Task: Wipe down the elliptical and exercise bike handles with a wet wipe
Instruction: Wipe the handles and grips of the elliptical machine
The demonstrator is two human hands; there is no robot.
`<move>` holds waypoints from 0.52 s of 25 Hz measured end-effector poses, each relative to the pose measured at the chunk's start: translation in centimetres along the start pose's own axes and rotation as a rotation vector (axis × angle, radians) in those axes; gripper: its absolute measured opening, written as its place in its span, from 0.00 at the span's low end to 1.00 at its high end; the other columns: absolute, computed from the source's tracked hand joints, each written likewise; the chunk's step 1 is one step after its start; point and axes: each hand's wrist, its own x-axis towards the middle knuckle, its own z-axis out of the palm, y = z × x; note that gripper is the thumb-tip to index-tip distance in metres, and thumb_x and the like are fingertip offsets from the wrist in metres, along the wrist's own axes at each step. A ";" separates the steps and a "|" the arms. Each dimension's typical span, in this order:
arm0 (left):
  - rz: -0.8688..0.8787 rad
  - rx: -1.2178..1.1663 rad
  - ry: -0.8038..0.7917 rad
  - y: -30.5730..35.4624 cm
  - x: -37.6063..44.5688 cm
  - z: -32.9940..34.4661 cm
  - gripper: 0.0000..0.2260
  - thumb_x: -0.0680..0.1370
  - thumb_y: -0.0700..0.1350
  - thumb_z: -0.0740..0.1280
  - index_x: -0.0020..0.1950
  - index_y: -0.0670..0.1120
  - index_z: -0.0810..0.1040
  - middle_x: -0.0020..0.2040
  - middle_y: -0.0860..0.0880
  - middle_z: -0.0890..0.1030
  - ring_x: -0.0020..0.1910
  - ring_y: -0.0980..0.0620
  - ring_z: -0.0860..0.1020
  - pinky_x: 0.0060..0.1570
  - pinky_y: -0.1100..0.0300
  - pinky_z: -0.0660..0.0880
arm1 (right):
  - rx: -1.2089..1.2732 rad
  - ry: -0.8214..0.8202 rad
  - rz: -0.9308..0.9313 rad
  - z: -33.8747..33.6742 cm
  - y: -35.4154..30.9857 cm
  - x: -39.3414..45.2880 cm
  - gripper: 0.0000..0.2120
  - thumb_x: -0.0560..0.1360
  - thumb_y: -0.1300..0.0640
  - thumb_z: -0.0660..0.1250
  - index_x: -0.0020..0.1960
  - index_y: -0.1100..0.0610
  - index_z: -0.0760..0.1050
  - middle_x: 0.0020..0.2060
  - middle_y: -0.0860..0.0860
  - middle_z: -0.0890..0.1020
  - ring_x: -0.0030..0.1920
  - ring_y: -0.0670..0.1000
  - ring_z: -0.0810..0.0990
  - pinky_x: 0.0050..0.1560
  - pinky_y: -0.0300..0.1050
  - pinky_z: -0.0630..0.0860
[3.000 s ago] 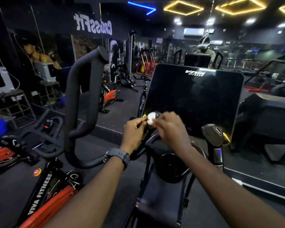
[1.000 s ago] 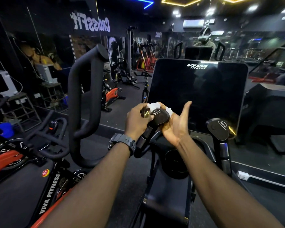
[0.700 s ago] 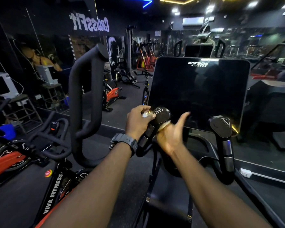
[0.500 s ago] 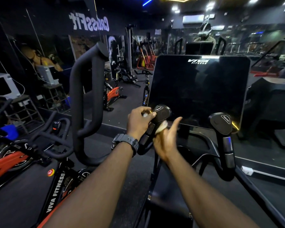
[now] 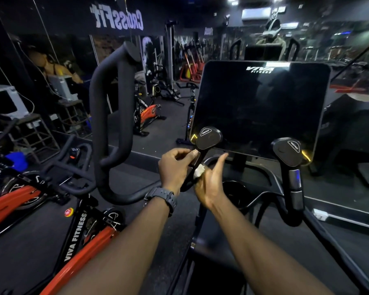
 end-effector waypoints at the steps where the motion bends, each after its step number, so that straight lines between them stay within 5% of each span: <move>1: 0.002 0.010 -0.010 -0.1 -0.1 -0.2 0.09 0.70 0.50 0.78 0.46 0.49 0.85 0.42 0.55 0.85 0.43 0.59 0.83 0.49 0.56 0.82 | 0.025 0.041 -0.008 0.3 -1.4 0.5 0.51 0.63 0.18 0.47 0.58 0.59 0.79 0.46 0.57 0.82 0.46 0.56 0.81 0.42 0.43 0.75; 3: -0.018 0.046 0.011 -0.9 -0.3 -0.7 0.14 0.69 0.51 0.79 0.51 0.49 0.83 0.46 0.54 0.84 0.46 0.58 0.82 0.50 0.55 0.81 | 0.172 0.083 -0.055 0.8 -3.7 1.5 0.48 0.64 0.17 0.46 0.56 0.56 0.77 0.34 0.49 0.78 0.32 0.47 0.71 0.38 0.40 0.68; 4: -0.036 0.046 0.016 -1.6 -0.4 -1.0 0.16 0.69 0.51 0.79 0.53 0.49 0.82 0.47 0.53 0.84 0.47 0.57 0.82 0.51 0.54 0.81 | 0.214 0.101 -0.097 0.8 -3.6 1.8 0.47 0.65 0.17 0.45 0.56 0.55 0.76 0.34 0.48 0.77 0.32 0.46 0.70 0.41 0.40 0.67; 6: -0.068 0.017 -0.009 -2.7 -1.0 -1.3 0.15 0.70 0.47 0.78 0.55 0.48 0.81 0.47 0.52 0.84 0.47 0.57 0.82 0.54 0.51 0.81 | 0.139 0.102 -0.109 0.5 -1.0 1.0 0.44 0.70 0.21 0.43 0.57 0.54 0.77 0.46 0.52 0.84 0.47 0.50 0.80 0.55 0.44 0.71; 8: -0.070 -0.003 -0.056 -3.3 -1.3 -1.4 0.12 0.72 0.42 0.76 0.55 0.50 0.82 0.47 0.54 0.85 0.47 0.58 0.82 0.55 0.50 0.80 | 0.067 0.099 -0.042 0.9 1.5 -0.1 0.43 0.72 0.23 0.41 0.59 0.53 0.78 0.58 0.58 0.82 0.62 0.58 0.79 0.68 0.52 0.69; 10: -0.026 0.037 -0.118 -3.2 -1.2 -1.6 0.15 0.72 0.43 0.76 0.58 0.51 0.81 0.50 0.55 0.85 0.50 0.60 0.82 0.57 0.51 0.79 | 0.087 0.153 -0.013 1.5 1.2 0.0 0.44 0.71 0.22 0.41 0.56 0.53 0.80 0.64 0.64 0.77 0.67 0.63 0.74 0.73 0.56 0.63; 13: -0.010 0.076 -0.264 -3.4 -1.0 -2.0 0.35 0.68 0.50 0.79 0.73 0.50 0.71 0.65 0.54 0.79 0.62 0.58 0.78 0.64 0.53 0.75 | 0.154 0.168 -0.121 2.1 -0.7 1.1 0.44 0.71 0.22 0.40 0.62 0.51 0.76 0.60 0.60 0.81 0.64 0.60 0.78 0.69 0.56 0.69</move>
